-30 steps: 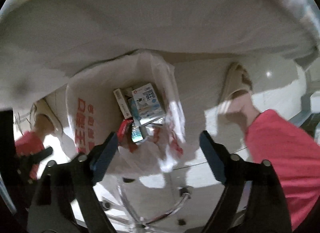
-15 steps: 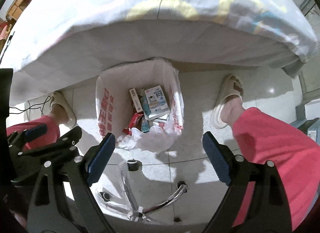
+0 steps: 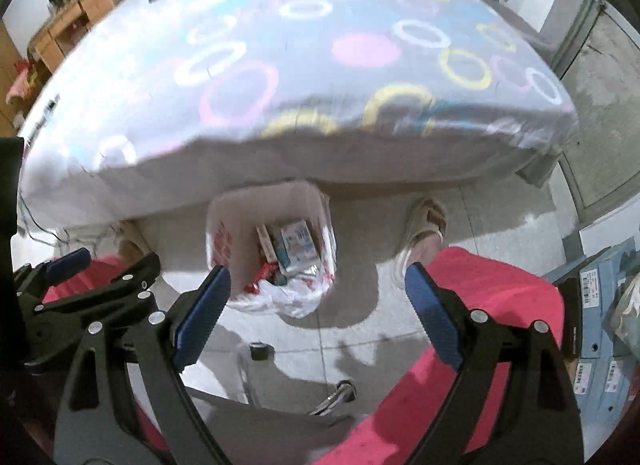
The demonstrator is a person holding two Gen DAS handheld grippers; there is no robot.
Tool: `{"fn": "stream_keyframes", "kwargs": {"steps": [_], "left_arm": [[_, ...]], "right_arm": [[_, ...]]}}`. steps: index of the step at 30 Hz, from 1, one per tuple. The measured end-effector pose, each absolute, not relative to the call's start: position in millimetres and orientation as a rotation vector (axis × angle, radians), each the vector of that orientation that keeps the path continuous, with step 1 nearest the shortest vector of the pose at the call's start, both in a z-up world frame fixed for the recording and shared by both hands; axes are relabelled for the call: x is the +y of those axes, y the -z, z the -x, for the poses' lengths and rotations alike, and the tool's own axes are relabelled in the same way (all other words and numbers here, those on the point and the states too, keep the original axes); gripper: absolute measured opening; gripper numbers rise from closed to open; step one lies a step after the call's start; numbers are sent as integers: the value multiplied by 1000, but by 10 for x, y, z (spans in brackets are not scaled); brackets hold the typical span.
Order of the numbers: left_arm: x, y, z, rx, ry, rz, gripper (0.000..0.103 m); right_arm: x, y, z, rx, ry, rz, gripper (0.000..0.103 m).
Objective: Collect trash
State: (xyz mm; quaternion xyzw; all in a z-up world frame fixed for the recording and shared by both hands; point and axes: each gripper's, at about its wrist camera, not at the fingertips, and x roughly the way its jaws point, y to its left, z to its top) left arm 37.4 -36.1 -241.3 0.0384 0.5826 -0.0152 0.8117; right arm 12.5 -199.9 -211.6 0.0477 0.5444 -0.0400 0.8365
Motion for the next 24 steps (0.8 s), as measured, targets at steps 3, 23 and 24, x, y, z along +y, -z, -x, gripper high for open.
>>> {"fn": "stream_keyframes", "kwargs": {"steps": [3, 23, 24], "left_arm": [[-365, 2085, -310, 1172, 32, -79, 82], [-367, 104, 321, 677, 16, -40, 92], [-359, 78, 347, 669, 19, -40, 92]], "right_arm": [[-2040, 1820, -22, 1086, 82, -120, 87], [-2100, -14, 740, 597, 116, -81, 93], [-2100, -52, 770, 586, 118, -79, 93]]}}
